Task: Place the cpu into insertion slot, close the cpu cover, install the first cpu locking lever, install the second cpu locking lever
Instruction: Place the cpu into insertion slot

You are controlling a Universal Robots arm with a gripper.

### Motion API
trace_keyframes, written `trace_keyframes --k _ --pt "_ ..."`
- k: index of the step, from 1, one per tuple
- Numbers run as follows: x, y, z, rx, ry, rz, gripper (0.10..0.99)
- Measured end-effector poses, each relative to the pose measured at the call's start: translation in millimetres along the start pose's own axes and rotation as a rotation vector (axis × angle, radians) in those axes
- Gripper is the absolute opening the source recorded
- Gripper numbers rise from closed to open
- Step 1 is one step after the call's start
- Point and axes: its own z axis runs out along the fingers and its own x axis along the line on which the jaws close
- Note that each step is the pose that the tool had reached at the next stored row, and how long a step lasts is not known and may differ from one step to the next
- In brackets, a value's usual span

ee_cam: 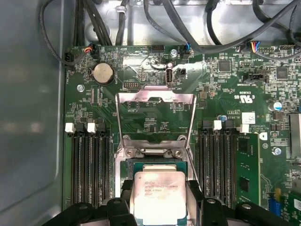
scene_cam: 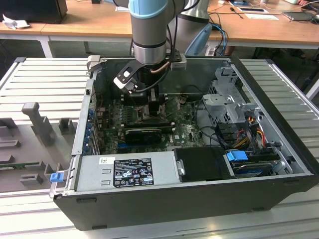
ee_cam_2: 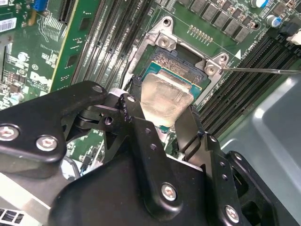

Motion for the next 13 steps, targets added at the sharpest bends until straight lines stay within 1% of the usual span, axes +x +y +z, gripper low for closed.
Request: trace_keyframes --k 4,13 --pt "-0.1 -0.6 4.2 0.0 -0.0002 0.0 0.529" --pt "-0.1 -0.6 5.0 0.0 0.0 0.0 0.529"
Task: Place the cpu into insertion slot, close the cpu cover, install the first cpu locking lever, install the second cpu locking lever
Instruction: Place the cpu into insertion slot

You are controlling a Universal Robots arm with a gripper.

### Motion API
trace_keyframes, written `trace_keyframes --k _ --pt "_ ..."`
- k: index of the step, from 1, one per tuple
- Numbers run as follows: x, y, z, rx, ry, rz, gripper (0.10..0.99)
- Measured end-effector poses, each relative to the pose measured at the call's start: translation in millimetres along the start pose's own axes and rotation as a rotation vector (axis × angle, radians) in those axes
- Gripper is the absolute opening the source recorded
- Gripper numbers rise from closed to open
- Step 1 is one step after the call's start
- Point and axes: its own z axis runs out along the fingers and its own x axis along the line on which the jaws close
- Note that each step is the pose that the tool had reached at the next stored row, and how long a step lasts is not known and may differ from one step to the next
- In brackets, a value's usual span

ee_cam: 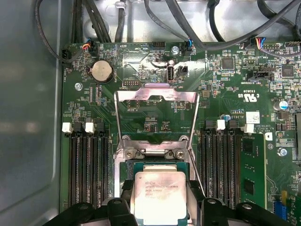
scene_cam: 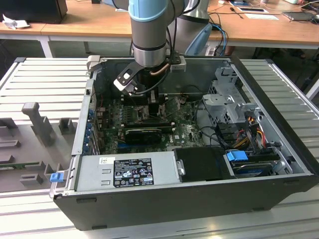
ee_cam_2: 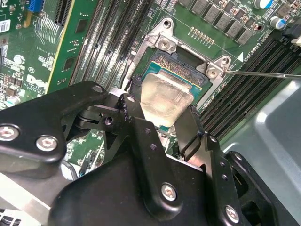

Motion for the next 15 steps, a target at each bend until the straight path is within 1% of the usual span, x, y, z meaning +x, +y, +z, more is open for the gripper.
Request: trace_keyframes --k 7,15 --pt "0.0 -1.1 1.0 0.0 0.0002 0.0 0.529" --pt "0.0 -3.0 8.6 0.0 0.001 0.001 0.529"
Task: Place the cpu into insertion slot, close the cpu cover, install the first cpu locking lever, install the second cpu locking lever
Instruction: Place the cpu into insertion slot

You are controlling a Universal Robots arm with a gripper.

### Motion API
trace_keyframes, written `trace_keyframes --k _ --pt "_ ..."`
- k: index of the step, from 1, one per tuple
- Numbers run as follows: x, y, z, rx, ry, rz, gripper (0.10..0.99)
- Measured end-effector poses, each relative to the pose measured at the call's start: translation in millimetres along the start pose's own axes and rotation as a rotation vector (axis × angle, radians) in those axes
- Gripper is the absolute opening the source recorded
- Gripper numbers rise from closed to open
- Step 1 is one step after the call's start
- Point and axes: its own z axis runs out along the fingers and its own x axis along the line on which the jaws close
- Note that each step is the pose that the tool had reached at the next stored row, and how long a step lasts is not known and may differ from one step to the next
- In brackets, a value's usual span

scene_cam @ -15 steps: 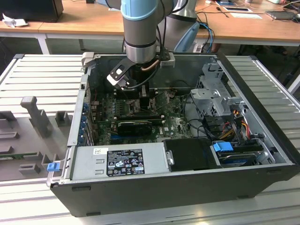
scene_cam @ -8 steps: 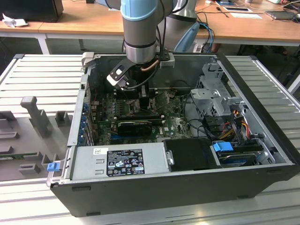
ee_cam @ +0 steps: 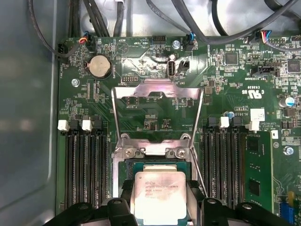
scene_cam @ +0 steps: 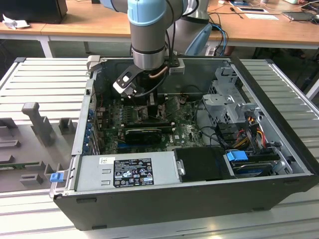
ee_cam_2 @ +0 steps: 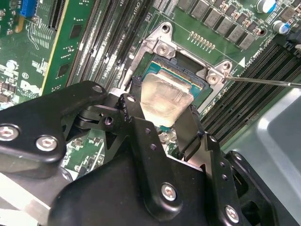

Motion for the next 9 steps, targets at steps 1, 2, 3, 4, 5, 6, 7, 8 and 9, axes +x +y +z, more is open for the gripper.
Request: trace_keyframes --k 1,2,3,4,5,6,7,8,9 --pt "0.0 -0.1 0.5 0.0 0.0001 0.0 0.529" --pt "-0.1 -0.1 1.0 0.0 0.0 0.0 0.529" --pt "-0.1 -0.6 1.1 0.0 -0.0001 0.0 0.529" --pt "0.0 -1.0 1.1 0.0 -0.0001 0.0 0.529" --pt "0.0 -1.2 1.1 0.0 -0.0001 0.0 0.529" --pt "0.0 -1.4 1.1 0.0 0.0 0.0 0.529" --pt "0.0 -1.7 1.1 0.0 0.0 0.0 0.529" --pt "0.0 -2.0 1.1 0.0 0.0 0.0 0.529" --pt "-0.1 -2.0 1.1 0.0 -0.0004 0.0 0.529"
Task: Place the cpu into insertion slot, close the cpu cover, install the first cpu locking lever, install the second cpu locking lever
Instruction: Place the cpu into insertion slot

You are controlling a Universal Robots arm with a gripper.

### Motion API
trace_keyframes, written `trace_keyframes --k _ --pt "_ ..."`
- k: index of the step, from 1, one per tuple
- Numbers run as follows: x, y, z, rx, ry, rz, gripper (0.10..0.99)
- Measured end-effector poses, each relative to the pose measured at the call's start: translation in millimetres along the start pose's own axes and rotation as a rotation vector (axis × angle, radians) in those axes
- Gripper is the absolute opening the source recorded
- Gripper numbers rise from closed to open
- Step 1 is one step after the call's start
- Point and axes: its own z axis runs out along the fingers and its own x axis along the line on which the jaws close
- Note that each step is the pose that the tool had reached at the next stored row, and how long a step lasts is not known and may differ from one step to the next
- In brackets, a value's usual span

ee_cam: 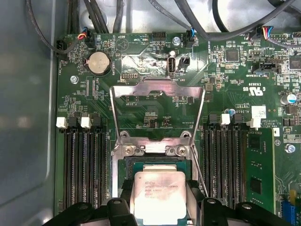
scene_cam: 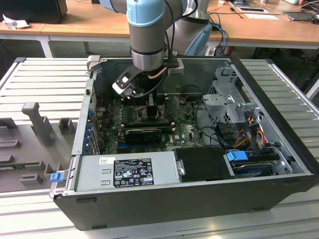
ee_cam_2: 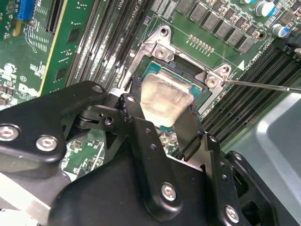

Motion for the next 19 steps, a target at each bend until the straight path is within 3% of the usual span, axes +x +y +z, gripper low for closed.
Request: trace_keyframes --k 2,3,19 --pt "0.2 1.3 0.7 0.0 0.0002 0.0 0.537" --pt "0.3 2.0 0.9 0.0 0.0002 0.0 0.604" --pt "4.5 3.6 1.8 0.0 0.0057 -0.001 0.604"
